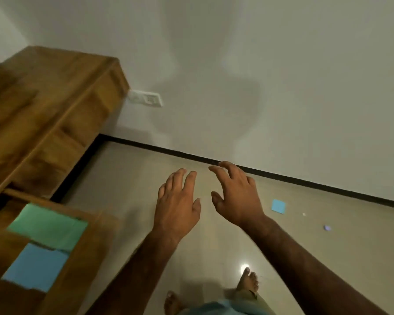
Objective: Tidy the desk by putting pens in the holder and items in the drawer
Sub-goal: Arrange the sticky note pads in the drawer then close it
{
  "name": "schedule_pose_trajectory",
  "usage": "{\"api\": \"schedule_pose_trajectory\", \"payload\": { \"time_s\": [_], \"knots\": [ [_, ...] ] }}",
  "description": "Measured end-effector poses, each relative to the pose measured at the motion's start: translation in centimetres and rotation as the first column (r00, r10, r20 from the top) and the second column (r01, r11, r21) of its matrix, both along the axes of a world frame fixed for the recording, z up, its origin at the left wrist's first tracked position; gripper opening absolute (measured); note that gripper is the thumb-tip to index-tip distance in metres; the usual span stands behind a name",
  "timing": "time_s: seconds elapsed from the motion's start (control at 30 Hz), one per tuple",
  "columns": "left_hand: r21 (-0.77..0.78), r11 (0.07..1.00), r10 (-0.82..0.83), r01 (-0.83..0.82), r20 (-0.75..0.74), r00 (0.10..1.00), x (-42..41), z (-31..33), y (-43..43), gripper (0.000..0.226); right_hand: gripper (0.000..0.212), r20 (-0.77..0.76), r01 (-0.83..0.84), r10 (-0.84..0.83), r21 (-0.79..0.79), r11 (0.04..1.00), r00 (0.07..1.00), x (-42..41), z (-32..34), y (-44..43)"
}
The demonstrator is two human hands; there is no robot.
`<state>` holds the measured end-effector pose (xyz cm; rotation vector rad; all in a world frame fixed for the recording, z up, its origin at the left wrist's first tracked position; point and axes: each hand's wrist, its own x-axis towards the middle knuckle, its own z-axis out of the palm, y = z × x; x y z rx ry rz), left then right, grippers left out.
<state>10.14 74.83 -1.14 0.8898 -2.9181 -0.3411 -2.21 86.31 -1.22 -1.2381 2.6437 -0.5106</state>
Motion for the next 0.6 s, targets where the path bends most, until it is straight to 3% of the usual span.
{"api": "schedule_pose_trajectory", "payload": {
  "time_s": [0.33, 0.6],
  "knots": [
    [0.097, 0.956, -0.288, 0.278, 0.114, 0.951, -17.7, -2.5, 13.4, 0.066, 0.066, 0.077, 0.294, -0.301, 0.086, 0.952, 0.951, -14.0, -3.1, 17.5],
    [0.185, 0.853, -0.519, 0.488, 0.201, 0.831, -28.8, -5.5, 18.9, 0.065, 0.063, 0.139, 0.508, -0.525, 0.139, 0.850, 0.840, -20.9, -5.4, 25.3]
  ]
}}
